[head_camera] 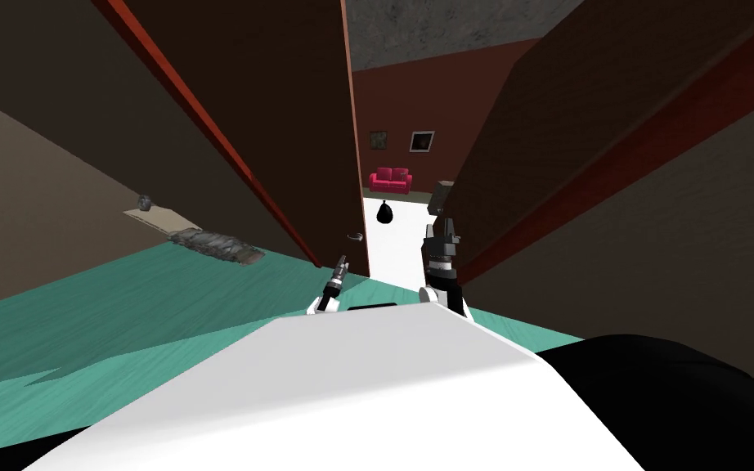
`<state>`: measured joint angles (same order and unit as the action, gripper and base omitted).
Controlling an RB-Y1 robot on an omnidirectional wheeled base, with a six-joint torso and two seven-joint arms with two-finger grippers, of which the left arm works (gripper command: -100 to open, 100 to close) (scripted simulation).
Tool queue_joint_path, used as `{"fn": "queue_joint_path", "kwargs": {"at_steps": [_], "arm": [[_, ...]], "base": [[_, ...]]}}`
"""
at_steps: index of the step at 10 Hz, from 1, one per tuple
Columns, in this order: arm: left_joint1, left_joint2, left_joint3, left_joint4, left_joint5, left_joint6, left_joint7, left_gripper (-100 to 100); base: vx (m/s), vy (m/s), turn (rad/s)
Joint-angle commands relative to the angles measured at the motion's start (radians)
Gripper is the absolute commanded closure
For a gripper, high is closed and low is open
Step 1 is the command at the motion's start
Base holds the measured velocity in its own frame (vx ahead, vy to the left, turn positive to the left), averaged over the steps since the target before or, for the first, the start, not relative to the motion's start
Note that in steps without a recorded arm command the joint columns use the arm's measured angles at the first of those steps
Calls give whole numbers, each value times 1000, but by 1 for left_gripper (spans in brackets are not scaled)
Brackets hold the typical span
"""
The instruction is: Push the door open
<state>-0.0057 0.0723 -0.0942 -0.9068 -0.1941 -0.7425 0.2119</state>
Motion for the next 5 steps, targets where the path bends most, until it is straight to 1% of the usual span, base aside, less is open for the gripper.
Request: {"fn": "queue_joint_path", "kwargs": {"at_steps": [1, 2, 3, 5], "arm": [[-15, -4, -3, 36, -8, -7, 2, -100], [-19, -6, -4, 47, -10, -10, 2, -100], [-27, -9, -6, 67, -15, -15, 3, -100], [-39, -15, -8, 98, -21, -22, 4, -100]], "base": [[121, 147, -102], [105, 112, -63], [88, 84, -74], [69, 91, -79]]}}
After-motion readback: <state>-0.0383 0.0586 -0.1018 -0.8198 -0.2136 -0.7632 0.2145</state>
